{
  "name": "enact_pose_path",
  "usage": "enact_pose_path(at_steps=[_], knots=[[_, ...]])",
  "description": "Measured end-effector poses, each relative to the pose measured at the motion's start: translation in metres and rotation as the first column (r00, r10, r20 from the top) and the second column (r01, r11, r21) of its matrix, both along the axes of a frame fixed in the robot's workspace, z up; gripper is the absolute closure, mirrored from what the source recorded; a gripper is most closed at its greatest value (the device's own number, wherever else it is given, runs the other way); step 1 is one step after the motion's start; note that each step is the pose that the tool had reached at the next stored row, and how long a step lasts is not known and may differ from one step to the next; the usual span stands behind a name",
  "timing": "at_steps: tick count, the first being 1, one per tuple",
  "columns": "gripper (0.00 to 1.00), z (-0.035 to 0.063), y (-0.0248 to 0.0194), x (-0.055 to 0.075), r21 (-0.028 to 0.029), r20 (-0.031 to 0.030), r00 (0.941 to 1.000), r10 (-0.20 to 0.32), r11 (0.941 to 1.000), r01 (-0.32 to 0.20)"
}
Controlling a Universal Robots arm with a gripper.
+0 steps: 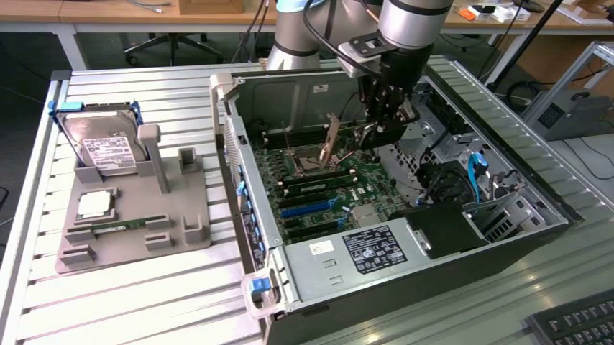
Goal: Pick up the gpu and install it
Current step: 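Insert the gpu into the slot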
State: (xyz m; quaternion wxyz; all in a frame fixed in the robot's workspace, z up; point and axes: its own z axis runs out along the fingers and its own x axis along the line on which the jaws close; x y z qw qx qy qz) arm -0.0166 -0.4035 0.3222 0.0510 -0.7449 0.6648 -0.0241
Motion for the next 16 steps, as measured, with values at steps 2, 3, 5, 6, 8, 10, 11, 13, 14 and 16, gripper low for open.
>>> enact_pose_path(at_steps=[2, 3, 5, 6, 8, 10, 11, 13, 14, 16], knots=[[0.73, -0.0005, 0.0, -0.0002, 0.0, 0.0, 1.0, 0.0, 1.0, 0.0], [0.73, -0.0007, 0.0, -0.0003, -0.0001, 0.0, 1.0, 0.0, 1.0, 0.0], [0.73, -0.0011, 0.0, -0.0004, 0.0, 0.0, 1.0, 0.0, 1.0, 0.0], [0.73, -0.0014, 0.0, -0.0005, -0.0001, 0.0, 1.0, 0.0, 1.0, 0.0], [0.73, -0.002, 0.0, -0.0007, -0.0001, -0.0001, 1.0, 0.0, 1.0, 0.0], [0.73, -0.0024, 0.0, -0.0009, 0.0, 0.0, 1.0, 0.0, 1.0, 0.0], [0.73, -0.0027, 0.0, -0.001, -0.0001, 0.0, 1.0, 0.0, 1.0, 0.0], [0.73, -0.003, 0.0, -0.0011, -0.0001, 0.0, 1.0, 0.0, 1.0, 0.0], [0.73, -0.0032, 0.0, -0.0012, -0.0001, 0.0, 1.0, 0.0, 1.0, 0.0], [0.73, -0.0035, 0.0, -0.0012, -0.0001, 0.0, 1.0, 0.0, 1.0, 0.0]])
